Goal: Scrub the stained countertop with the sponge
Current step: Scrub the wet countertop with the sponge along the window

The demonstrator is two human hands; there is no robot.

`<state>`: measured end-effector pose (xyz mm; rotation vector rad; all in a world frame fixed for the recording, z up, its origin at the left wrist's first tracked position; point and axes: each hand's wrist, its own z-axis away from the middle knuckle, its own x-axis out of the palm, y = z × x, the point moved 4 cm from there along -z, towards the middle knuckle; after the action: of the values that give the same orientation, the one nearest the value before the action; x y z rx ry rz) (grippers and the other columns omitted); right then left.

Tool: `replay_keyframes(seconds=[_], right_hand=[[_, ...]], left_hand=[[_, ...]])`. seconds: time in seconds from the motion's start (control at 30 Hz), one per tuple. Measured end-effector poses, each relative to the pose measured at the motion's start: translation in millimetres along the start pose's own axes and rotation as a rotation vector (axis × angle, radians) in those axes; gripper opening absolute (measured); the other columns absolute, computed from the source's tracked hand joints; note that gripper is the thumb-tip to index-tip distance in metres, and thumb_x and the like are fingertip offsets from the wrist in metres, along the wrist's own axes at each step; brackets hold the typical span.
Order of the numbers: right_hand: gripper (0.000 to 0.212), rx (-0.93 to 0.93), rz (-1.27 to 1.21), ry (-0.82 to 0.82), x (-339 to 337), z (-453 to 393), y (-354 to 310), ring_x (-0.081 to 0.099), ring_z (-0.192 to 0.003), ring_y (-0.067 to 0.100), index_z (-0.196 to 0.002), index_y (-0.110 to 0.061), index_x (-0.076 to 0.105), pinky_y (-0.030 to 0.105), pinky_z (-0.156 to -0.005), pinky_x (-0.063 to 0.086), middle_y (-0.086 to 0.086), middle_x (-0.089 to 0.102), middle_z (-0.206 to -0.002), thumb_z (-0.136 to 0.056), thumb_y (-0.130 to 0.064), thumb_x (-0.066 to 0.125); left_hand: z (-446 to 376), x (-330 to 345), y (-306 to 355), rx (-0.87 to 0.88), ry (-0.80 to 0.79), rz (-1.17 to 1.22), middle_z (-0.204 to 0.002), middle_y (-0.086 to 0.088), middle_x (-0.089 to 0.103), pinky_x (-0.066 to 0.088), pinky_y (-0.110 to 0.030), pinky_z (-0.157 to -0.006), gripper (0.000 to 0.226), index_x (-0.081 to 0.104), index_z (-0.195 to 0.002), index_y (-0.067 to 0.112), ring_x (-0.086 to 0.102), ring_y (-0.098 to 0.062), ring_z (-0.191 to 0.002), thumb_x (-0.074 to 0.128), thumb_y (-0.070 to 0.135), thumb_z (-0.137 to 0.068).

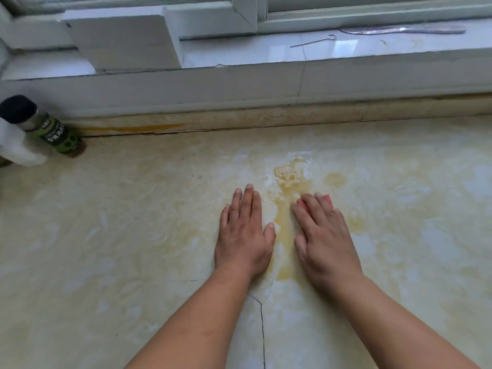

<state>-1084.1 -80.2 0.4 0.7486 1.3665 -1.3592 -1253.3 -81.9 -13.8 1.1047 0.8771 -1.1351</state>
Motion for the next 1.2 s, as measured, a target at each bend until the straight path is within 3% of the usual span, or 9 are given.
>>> replay_keyframes(seconds=[0.13,0.33,0.47,0.6,0.67,0.83,1.0,1.1,1.2], right_hand=[[0.067,0.091,-0.017,0.028,-2,58,41,0.005,-0.156,0.017,-0.155,-0.026,0.038,0.049,-0.123,0.018,-0.005,0.022,-0.166,-0.089,-0.035,0.029],[0.064,0.256,-0.043,0.105,-21,-26,74,-0.006,-0.156,0.023,-0.160,-0.023,0.020,0.047,-0.126,0.004,0.000,0.003,-0.170,-0.097,-0.030,0.029],[0.063,0.148,-0.050,0.060,-20,-70,45,-0.004,-0.156,0.025,-0.159,-0.021,0.021,0.047,-0.126,0.001,0.002,0.005,-0.170,-0.097,-0.027,0.034],[0.071,-0.056,-0.046,-0.012,-12,-27,22,-0.007,-0.156,0.016,-0.160,-0.026,0.020,0.043,-0.126,0.004,-0.006,0.005,-0.169,-0.089,-0.035,0.028],[0.072,-0.040,-0.042,-0.030,-13,-18,35,-0.007,-0.155,0.014,-0.160,-0.028,0.019,0.043,-0.126,0.005,-0.008,0.005,-0.169,-0.089,-0.038,0.027],[0.064,0.189,-0.050,0.087,-27,-70,52,-0.001,-0.156,0.025,-0.159,-0.019,0.021,0.047,-0.126,0.004,0.003,0.007,-0.169,-0.097,-0.026,0.035],[0.068,-0.031,-0.022,-0.021,-10,-52,8,-0.007,-0.156,0.022,-0.160,-0.022,0.018,0.045,-0.126,0.004,-0.001,0.005,-0.170,-0.096,-0.032,0.036],[0.072,-0.043,-0.052,-0.006,-3,7,9,-0.004,-0.156,0.019,-0.160,-0.022,0.024,0.042,-0.126,0.006,-0.003,0.011,-0.169,-0.089,-0.035,0.028],[0.071,-0.041,-0.027,-0.013,8,36,8,0.002,-0.156,0.021,-0.158,-0.020,0.031,0.045,-0.123,0.009,0.000,0.016,-0.168,-0.087,-0.032,0.032]], left_hand=[[1,-1,1,-0.011,-0.015,-0.006,-0.169,0.005,-0.034,-0.011,-0.040,-0.129,0.076,-0.015,-0.165,0.019,-0.033,-0.014,-0.154,0.009,0.052,-0.102],[2,-2,3,-0.026,-0.017,-0.024,-0.168,0.005,-0.036,-0.012,-0.039,-0.128,0.079,-0.017,-0.165,0.019,-0.034,-0.013,-0.154,0.001,0.053,-0.095],[1,-1,3,-0.025,-0.012,-0.023,-0.169,0.005,-0.033,-0.012,-0.039,-0.129,0.083,-0.016,-0.165,0.020,-0.033,-0.013,-0.154,-0.002,0.055,-0.091],[2,-1,3,-0.022,-0.009,-0.018,-0.169,0.005,-0.033,-0.014,-0.038,-0.128,0.085,-0.016,-0.165,0.020,-0.032,-0.012,-0.155,-0.005,0.057,-0.089],[2,-1,3,-0.021,0.006,-0.005,-0.170,0.005,-0.032,-0.013,-0.038,-0.128,0.085,-0.015,-0.166,0.020,-0.031,-0.013,-0.155,-0.003,0.056,-0.090],[1,0,3,-0.021,0.004,-0.015,-0.169,0.005,-0.033,-0.014,-0.038,-0.128,0.083,-0.016,-0.165,0.020,-0.032,-0.013,-0.155,-0.001,0.055,-0.092],[2,-1,3,-0.018,0.002,-0.021,-0.170,0.004,-0.031,-0.013,-0.038,-0.128,0.084,-0.015,-0.165,0.019,-0.030,-0.014,-0.156,-0.003,0.057,-0.091],[2,-1,3,-0.013,0.004,-0.016,-0.170,0.004,-0.031,-0.013,-0.039,-0.128,0.085,-0.015,-0.165,0.019,-0.031,-0.014,-0.155,-0.004,0.057,-0.090],[1,-1,3,-0.010,0.007,-0.011,-0.170,0.004,-0.032,-0.013,-0.039,-0.128,0.085,-0.015,-0.165,0.019,-0.033,-0.014,-0.155,-0.004,0.057,-0.090]])
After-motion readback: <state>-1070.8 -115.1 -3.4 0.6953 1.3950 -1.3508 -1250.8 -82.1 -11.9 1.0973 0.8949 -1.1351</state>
